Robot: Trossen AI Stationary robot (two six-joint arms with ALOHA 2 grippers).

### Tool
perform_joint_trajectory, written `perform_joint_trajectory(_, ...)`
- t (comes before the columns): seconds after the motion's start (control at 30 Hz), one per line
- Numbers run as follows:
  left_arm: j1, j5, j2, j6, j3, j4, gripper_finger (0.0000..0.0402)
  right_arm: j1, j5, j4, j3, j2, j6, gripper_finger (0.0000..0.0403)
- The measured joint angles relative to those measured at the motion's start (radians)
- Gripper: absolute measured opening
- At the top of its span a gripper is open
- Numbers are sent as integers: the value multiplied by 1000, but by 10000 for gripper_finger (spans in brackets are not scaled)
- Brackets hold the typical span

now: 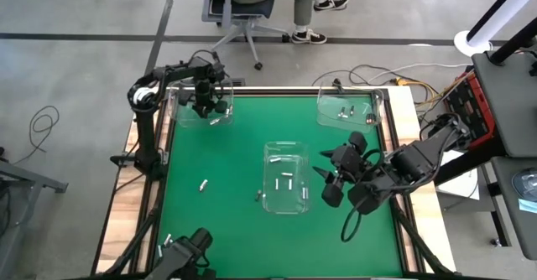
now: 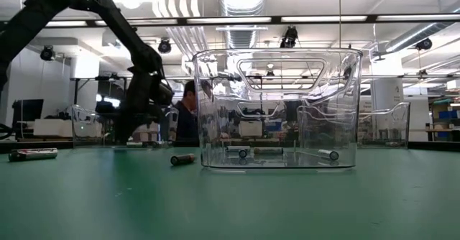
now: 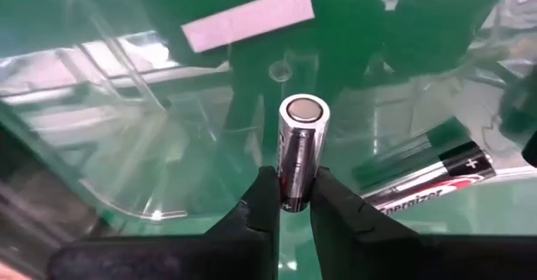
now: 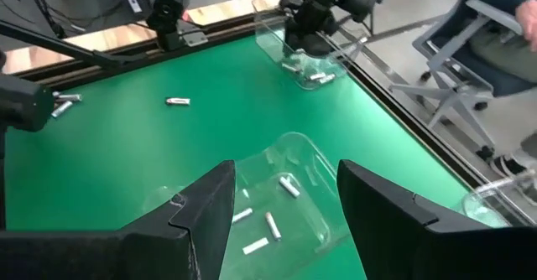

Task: Sort batteries
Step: Put the silver battery into the top left transparent bin

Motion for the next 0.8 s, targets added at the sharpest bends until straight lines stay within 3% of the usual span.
perform_joint_trajectory(0.27,0,-6,-5,58,6,-15,112,-5,38,-23,0,-17,-29,203)
perform_joint_trajectory(0.4,-10,-19,-66,119,34,-65,161,-22,44,-23,0,-17,-49,203)
perform_joint_trajectory(0.6,-125,-24,-370,117,21,-82,205,-50,45,-20,0,-16,-52,203)
perform_joint_trajectory(0.8,-412,-33,-707,-98,-90,-58,210,-88,60,1,0,-5,-81,203)
